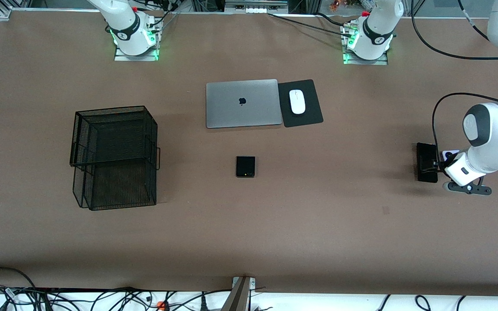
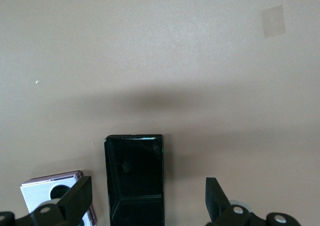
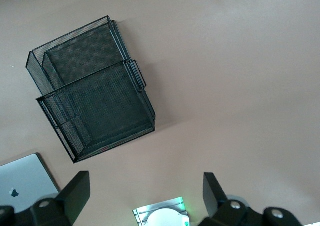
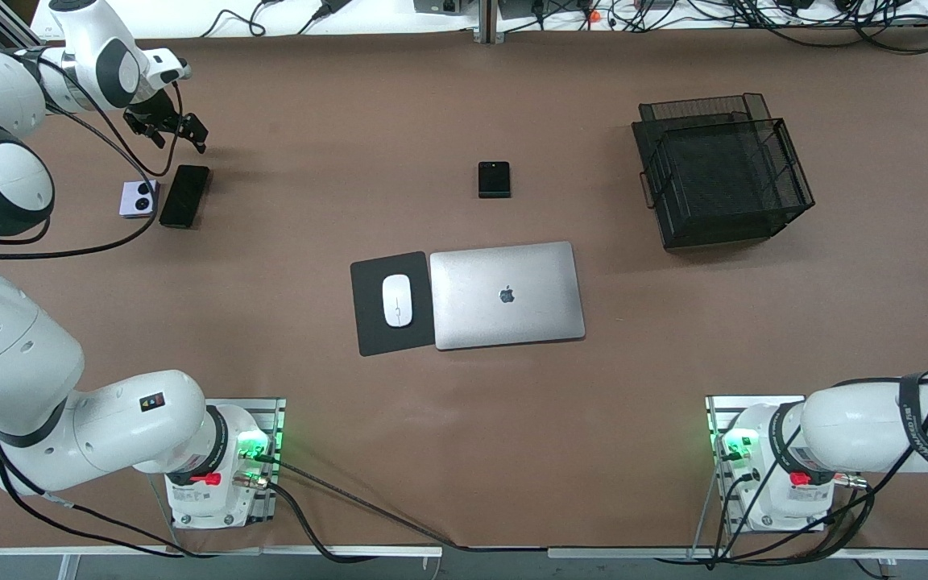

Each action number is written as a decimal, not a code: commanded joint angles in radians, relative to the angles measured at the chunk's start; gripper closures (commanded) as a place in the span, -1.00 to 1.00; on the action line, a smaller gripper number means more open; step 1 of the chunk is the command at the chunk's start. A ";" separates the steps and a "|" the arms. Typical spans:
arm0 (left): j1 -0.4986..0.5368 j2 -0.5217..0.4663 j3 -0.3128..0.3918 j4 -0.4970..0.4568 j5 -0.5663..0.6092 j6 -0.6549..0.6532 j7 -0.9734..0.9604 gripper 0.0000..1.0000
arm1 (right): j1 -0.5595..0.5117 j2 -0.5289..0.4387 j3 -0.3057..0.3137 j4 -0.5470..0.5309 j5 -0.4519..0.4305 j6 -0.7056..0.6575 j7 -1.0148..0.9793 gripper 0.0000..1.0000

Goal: Place phones with both arms

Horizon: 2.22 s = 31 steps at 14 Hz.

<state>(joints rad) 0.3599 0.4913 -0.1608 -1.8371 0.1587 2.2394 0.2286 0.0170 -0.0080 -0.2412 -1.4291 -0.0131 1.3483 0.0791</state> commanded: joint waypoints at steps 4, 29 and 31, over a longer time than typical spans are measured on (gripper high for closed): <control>-0.006 -0.013 0.001 0.006 -0.005 -0.023 -0.006 -1.00 | -0.003 0.000 0.000 0.013 0.012 -0.015 -0.006 -1.00; -0.006 -0.010 0.003 0.030 -0.004 -0.041 -0.006 -1.00 | -0.003 0.000 0.000 0.013 0.012 -0.015 -0.006 -1.00; -0.006 -0.010 0.003 0.030 -0.004 -0.041 -0.006 -1.00 | -0.003 0.000 0.000 0.013 0.012 -0.015 -0.006 -1.00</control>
<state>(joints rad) 0.3598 0.4913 -0.1608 -1.8178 0.1587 2.2218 0.2286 0.0170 -0.0080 -0.2412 -1.4291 -0.0131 1.3483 0.0791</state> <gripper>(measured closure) 0.000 0.000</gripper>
